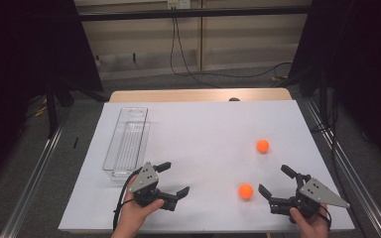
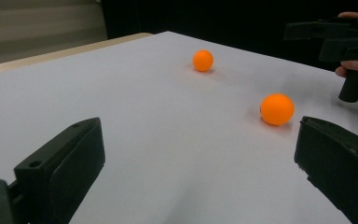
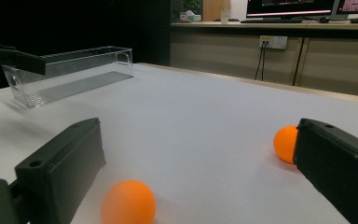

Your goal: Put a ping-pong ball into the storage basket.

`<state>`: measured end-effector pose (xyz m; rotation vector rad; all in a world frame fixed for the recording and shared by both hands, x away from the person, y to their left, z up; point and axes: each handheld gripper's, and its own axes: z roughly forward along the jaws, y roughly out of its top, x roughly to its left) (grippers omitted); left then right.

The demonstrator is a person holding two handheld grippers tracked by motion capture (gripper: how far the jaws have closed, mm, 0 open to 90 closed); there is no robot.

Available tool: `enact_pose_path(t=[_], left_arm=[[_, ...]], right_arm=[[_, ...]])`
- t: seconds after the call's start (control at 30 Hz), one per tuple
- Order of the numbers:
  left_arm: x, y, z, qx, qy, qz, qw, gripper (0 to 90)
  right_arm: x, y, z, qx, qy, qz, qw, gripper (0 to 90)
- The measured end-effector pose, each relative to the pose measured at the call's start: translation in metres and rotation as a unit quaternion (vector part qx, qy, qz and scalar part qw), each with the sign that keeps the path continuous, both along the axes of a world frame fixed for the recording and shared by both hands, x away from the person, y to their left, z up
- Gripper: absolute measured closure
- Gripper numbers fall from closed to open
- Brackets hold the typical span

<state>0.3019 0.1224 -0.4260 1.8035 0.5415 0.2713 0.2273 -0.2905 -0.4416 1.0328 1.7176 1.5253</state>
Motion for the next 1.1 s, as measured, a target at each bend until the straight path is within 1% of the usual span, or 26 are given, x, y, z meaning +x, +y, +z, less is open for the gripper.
enact_pose_path(t=[0.1,0.43,0.77,0.9,1.1], left_arm=[[0.001,-0.002,0.0,-0.002,0.003,-0.002,1.0,1.6],[0.002,-0.011,0.0,-0.002,0.003,-0.01,0.9999,1.7],[0.003,-0.014,0.0,0.002,0.005,-0.008,1.0,1.7],[0.003,-0.016,0.0,0.003,0.006,-0.014,0.9999,1.7],[0.004,-0.019,0.0,0.004,0.009,-0.013,0.9999,1.7]], right_arm=[[0.0,0.0,0.0,0.001,0.001,0.0,1.0,1.3],[0.0,0.0,0.0,-0.003,0.0,0.002,1.0,1.4],[0.001,0.0,0.0,-0.003,-0.001,0.001,1.0,1.3],[0.001,0.001,0.0,-0.002,0.0,0.001,1.0,1.3],[0.001,0.0,0.0,-0.004,0.0,0.002,1.0,1.4]])
